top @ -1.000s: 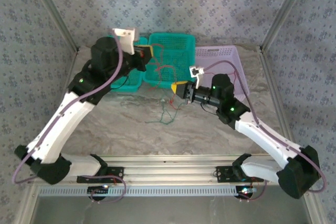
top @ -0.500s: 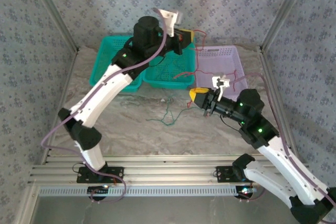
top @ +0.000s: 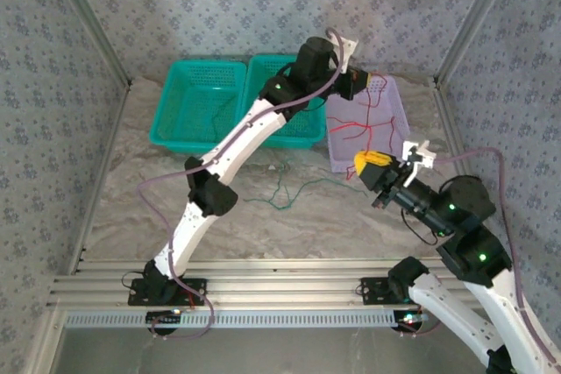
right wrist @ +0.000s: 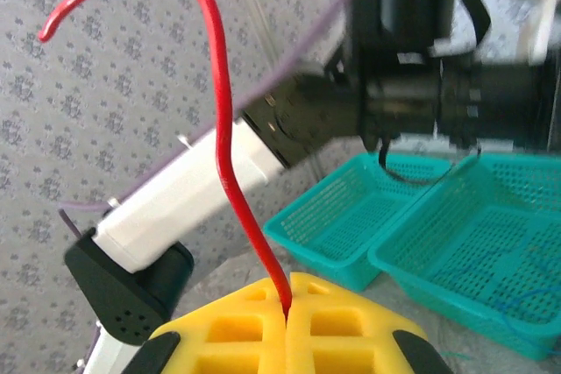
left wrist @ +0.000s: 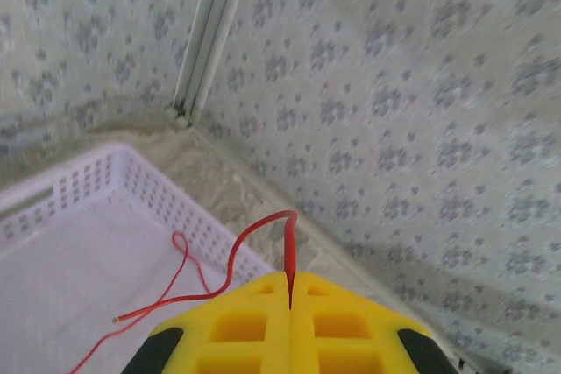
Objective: Untangle the cables
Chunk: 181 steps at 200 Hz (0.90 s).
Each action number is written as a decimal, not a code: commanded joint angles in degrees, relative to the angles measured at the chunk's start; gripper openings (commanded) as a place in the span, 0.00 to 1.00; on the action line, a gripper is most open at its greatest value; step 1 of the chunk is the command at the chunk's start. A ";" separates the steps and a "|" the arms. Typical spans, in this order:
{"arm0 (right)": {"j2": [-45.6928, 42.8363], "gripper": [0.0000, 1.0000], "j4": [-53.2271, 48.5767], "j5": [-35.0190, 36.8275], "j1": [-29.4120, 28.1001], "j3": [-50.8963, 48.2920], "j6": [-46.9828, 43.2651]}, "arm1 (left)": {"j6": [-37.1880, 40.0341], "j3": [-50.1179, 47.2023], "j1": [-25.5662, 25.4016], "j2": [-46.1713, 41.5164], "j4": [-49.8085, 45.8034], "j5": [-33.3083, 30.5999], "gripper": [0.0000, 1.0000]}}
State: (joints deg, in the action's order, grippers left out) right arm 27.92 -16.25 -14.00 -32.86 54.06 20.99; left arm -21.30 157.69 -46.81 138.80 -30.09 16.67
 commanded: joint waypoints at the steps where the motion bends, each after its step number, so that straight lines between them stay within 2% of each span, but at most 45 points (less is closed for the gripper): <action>1: -1.72 0.00 -4.62 4.47 0.25 2.88 -2.34 | -0.90 2.76 0.10 2.20 -0.81 -1.45 0.00; 49: -3.38 0.00 -7.51 6.88 0.23 4.56 -3.21 | -5.63 2.80 -0.12 8.76 2.68 0.52 0.00; 103: -3.27 0.00 -6.47 6.68 0.17 4.13 -3.35 | -6.50 2.80 -0.98 13.53 4.90 -0.56 0.00; 128: -3.17 0.00 -6.66 7.33 0.23 4.05 -3.56 | -6.13 2.80 -0.96 14.30 3.82 -0.45 0.13; 159: -3.16 0.00 -6.26 8.95 0.25 3.60 -3.47 | -6.21 3.26 -0.95 12.89 4.33 -0.49 0.44; 181: -2.90 0.00 -6.03 10.52 0.25 3.29 -3.06 | -5.73 4.11 -0.97 10.97 4.17 -0.48 0.56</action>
State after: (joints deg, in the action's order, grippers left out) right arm 25.21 -22.61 -6.17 -32.86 57.30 18.37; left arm -27.81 158.95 -47.37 153.16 -26.92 15.84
